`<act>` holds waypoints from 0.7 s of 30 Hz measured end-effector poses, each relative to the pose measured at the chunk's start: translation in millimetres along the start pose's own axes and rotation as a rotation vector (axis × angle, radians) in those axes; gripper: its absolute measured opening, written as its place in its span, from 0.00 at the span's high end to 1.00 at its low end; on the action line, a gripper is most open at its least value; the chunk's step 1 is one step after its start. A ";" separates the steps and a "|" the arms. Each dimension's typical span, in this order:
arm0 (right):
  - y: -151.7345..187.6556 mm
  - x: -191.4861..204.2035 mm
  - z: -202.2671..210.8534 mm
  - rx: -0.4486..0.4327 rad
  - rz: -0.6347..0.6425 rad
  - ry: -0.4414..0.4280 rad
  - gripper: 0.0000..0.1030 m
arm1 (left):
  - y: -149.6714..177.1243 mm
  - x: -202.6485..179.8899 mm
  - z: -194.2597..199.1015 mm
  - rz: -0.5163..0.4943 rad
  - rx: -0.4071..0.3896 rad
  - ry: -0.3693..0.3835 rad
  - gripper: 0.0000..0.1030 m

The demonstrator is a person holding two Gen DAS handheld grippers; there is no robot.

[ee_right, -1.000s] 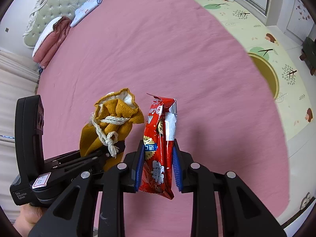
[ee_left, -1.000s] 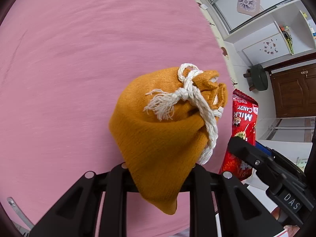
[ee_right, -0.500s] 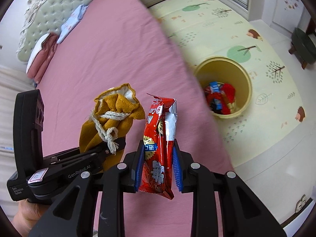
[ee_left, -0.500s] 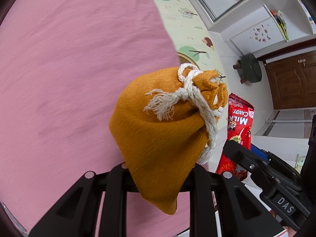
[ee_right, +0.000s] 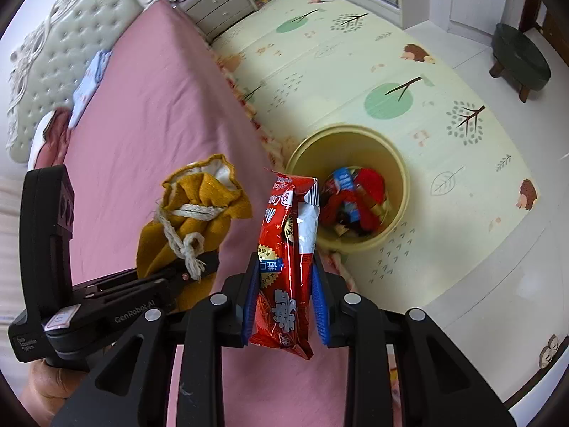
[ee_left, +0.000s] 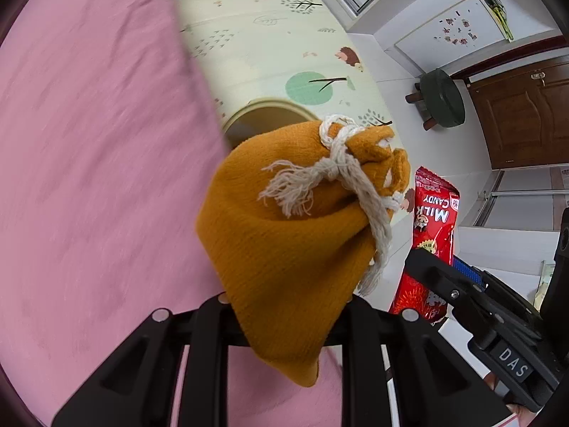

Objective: Collect trash

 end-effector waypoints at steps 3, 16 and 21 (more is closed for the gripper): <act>-22.5 -10.9 -7.5 -0.006 -0.002 0.017 0.74 | -27.2 -11.5 -10.9 -0.027 0.003 0.001 0.80; -75.2 -30.3 -12.8 -0.057 -0.002 0.054 0.56 | -92.2 -28.0 -21.8 -0.081 -0.023 0.007 0.35; -66.4 -30.4 -20.4 -0.025 -0.004 0.058 0.56 | -88.5 -15.3 -17.9 -0.076 -0.024 -0.023 0.35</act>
Point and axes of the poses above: each gripper's, at about its wrist camera, not at the fingertips, and z roughly against the way its jaws point, x to its left, y to its underside, the point moved 1 cm from there along -z, roughly the way its jaws point, and after that the axes turned 15 degrees about y, right-handed, at the moved point
